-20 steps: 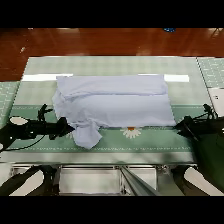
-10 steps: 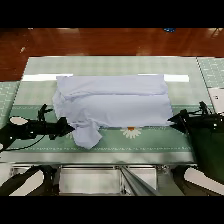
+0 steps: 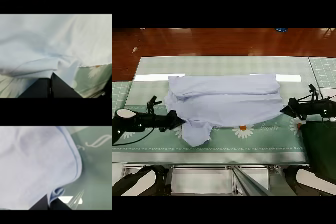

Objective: Fold the shirts.

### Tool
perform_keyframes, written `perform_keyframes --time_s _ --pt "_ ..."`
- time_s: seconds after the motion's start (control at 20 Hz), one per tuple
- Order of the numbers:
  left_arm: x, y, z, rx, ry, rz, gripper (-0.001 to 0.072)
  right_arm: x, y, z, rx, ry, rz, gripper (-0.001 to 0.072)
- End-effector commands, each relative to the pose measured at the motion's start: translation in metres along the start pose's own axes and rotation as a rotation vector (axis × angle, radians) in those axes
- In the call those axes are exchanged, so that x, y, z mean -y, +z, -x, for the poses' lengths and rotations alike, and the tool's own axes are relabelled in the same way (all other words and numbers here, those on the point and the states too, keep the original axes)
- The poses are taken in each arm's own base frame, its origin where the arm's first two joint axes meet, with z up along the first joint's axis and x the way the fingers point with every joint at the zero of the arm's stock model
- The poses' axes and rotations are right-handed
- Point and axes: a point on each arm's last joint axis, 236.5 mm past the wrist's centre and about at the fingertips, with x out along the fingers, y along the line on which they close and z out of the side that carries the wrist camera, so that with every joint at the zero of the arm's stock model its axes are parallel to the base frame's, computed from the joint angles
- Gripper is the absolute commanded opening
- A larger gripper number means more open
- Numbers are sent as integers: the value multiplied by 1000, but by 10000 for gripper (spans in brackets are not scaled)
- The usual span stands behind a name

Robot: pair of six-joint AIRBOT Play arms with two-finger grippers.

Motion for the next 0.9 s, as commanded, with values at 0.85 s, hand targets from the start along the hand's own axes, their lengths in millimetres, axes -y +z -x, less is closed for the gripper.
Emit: perform_keyframes --time_s 0.85 --pt "101 252 -12 70 -107 -111 16 -75 156 -22 157 40 137 21"
